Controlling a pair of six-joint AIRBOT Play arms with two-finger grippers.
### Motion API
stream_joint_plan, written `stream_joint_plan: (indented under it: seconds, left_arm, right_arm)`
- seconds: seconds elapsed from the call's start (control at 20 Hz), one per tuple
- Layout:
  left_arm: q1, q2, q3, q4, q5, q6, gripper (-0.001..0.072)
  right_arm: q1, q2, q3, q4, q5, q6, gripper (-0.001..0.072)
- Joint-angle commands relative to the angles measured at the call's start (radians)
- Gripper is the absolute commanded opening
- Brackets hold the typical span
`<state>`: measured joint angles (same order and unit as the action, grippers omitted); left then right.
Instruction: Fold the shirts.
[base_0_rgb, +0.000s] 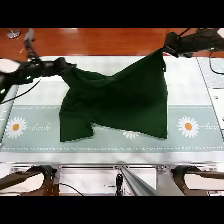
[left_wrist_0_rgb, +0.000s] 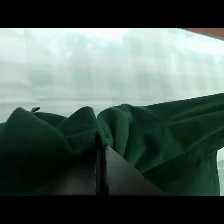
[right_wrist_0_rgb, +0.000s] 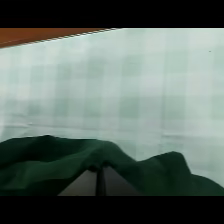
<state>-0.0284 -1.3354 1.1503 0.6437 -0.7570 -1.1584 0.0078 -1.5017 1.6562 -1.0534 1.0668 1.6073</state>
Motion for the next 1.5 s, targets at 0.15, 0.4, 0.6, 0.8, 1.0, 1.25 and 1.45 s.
stream_joint_plan:
  seconds: [0.15,0.4,0.6,0.8,1.0,1.25,1.45]
  left_arm:
    - [0.040,-0.230,0.238,0.030,-0.158,-0.119,0.0709]
    - [0.327,-0.229,0.272,0.332,-0.584,-0.201,0.0705]
    - [0.513,-0.207,0.056,0.357,-0.637,-0.223,0.0705]
    - [0.552,-0.206,-0.132,0.261,-0.603,-0.089,0.0705]
    - [0.528,-0.212,-0.207,0.116,-0.521,0.001,0.0705]
    - [0.415,-0.237,-0.217,0.114,-0.481,0.074,0.0705]
    - [0.333,-0.250,-0.215,0.114,-0.448,0.073,0.0664]
  right_arm:
    - [-0.111,-0.130,0.025,0.081,0.050,-0.011,0.0629]
    - [-0.320,-0.061,0.008,-0.142,0.437,-0.110,0.0626]
    - [-0.443,0.111,-0.330,-0.175,0.378,-0.120,0.0626]
    - [-0.460,0.323,-0.787,0.100,0.129,-0.254,0.0626]
    - [-0.459,0.418,-0.980,0.294,0.097,-0.368,0.0626]
    - [-0.459,0.434,-1.002,0.296,0.115,-0.367,0.0626]
    - [-0.460,0.434,-1.000,0.363,0.140,-0.364,0.0626]
